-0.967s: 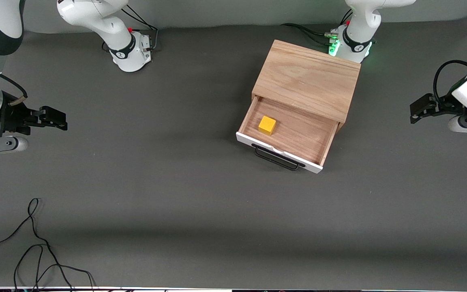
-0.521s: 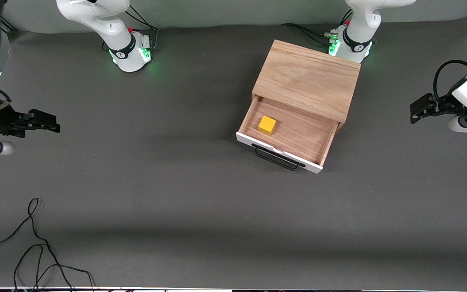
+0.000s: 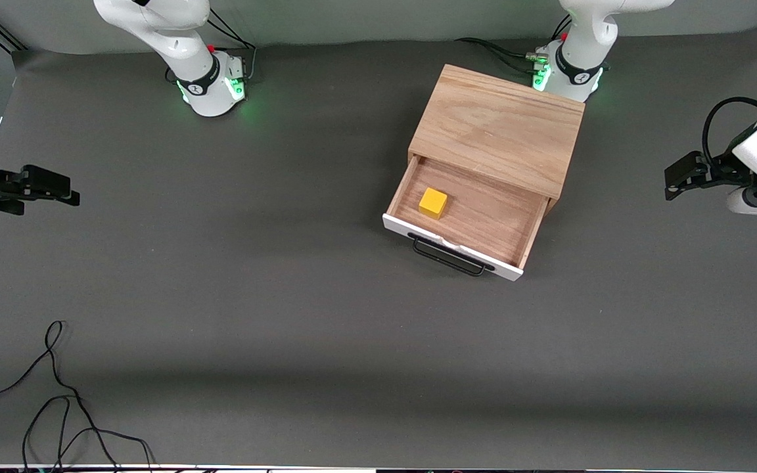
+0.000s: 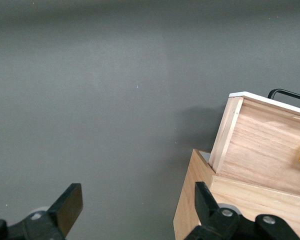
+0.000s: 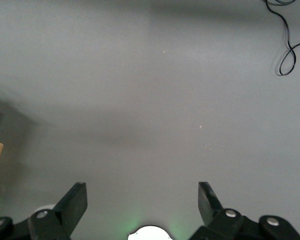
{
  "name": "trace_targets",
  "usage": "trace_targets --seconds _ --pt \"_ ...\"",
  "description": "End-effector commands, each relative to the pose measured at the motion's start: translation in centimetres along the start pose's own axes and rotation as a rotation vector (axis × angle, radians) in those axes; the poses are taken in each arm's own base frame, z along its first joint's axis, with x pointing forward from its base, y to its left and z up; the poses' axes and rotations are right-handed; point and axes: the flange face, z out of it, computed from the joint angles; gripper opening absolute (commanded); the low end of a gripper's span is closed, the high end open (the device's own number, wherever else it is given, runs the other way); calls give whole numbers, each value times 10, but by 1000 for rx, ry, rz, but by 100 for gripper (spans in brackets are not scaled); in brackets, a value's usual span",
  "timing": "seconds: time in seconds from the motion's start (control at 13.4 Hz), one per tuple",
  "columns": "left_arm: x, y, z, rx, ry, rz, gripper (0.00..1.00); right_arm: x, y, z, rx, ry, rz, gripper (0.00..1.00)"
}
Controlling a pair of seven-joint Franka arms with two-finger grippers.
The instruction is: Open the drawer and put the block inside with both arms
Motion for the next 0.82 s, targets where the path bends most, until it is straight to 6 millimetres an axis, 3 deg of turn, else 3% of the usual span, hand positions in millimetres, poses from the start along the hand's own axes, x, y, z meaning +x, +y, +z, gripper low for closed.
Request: trace_targets --seconds 0.0,0.37,0.45,0.74 --pt "1 2 -7 15 15 17 100 -23 -7 4 -37 28 -4 98" --pt "1 5 -7 15 15 24 100 -61 -33 31 -75 96 -30 98" --pt "1 5 -7 15 15 22 100 -60 -35 36 -71 115 -15 98" --pt "1 8 -8 15 17 25 100 -50 -26 24 -57 173 94 99"
